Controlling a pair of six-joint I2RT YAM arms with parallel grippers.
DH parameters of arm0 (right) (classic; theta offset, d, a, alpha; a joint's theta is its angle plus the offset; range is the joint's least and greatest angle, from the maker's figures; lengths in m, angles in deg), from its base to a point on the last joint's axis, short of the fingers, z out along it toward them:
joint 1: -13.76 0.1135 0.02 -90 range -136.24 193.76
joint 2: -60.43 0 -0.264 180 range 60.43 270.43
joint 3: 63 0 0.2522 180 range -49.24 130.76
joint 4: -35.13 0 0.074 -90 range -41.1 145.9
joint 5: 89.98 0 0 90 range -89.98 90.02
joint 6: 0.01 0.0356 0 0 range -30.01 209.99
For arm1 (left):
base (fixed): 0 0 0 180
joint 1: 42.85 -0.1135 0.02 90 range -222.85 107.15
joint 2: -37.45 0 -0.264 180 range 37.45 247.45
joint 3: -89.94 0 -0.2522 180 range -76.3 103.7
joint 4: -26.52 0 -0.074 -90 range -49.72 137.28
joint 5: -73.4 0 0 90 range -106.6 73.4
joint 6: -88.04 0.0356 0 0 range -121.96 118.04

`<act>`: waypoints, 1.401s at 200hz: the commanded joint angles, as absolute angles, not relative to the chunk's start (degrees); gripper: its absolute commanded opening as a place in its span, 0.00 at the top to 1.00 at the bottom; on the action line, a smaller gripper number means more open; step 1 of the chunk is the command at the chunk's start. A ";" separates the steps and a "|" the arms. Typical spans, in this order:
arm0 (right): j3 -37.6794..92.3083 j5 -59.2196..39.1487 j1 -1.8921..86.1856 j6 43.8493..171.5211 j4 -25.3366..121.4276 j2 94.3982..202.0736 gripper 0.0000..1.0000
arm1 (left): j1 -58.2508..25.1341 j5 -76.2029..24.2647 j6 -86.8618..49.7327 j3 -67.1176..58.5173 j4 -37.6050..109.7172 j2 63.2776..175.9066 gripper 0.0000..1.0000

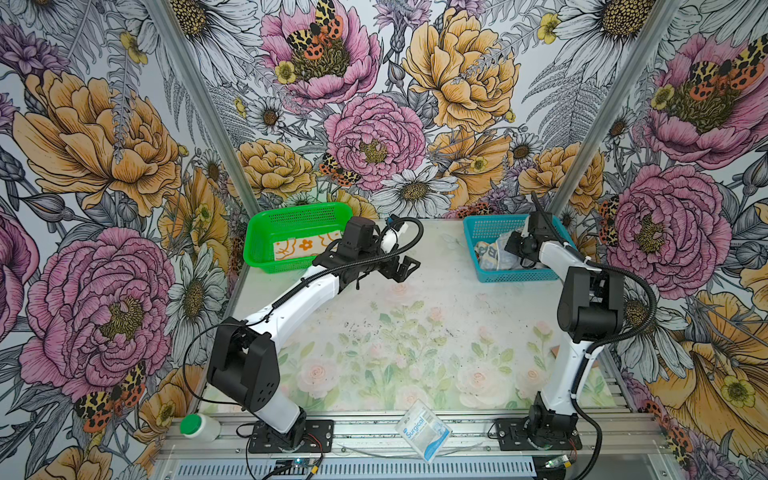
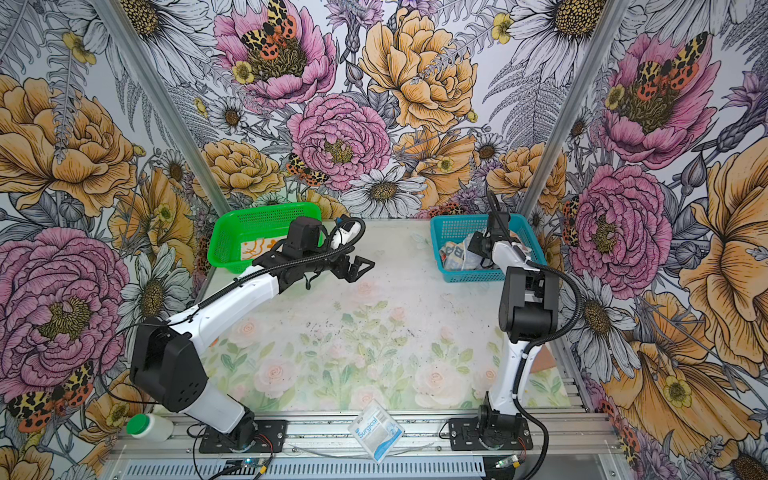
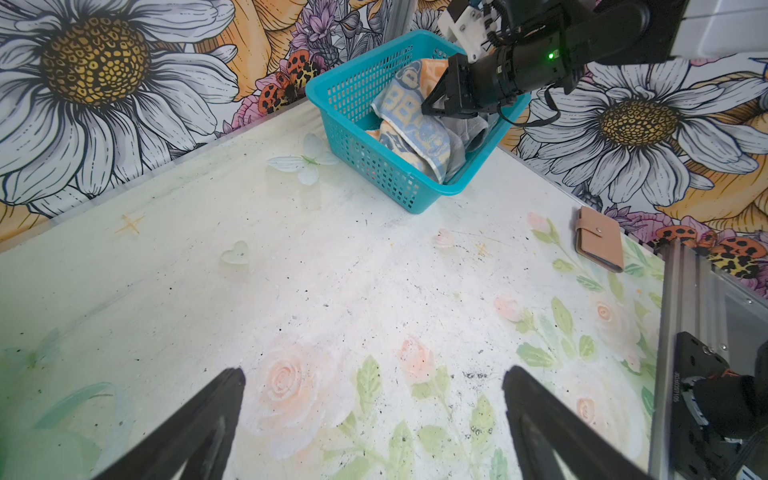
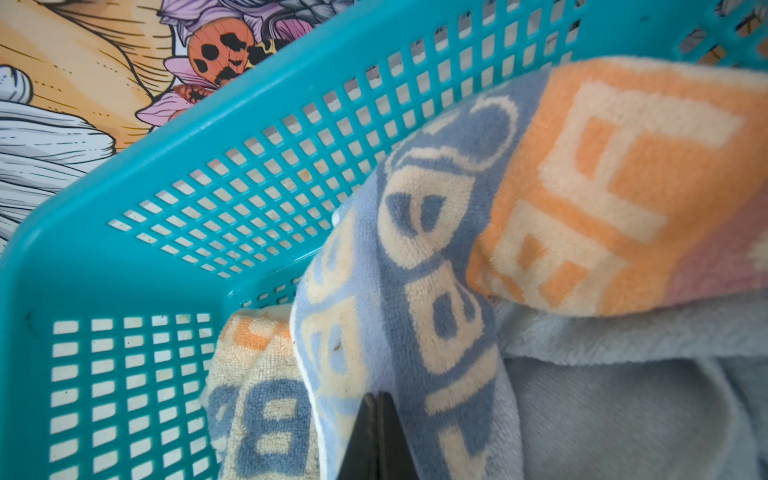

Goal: Fold and stack the towels
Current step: 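Pull the blue-orange lettered towel from the teal basket with the right gripper, then pinch the lettered towel's edge with the left gripper while right releases it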

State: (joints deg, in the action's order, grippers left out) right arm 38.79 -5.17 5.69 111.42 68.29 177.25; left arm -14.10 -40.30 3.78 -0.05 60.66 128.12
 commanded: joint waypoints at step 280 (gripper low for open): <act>-13.43 -24.25 29.08 124.60 52.80 135.94 1.00 | -4.27 -11.63 -25.96 -26.16 69.99 106.78 0.07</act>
State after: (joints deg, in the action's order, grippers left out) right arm -13.58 -25.89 29.07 124.73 52.58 142.19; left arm -7.34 -15.65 -16.83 -20.58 68.29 105.59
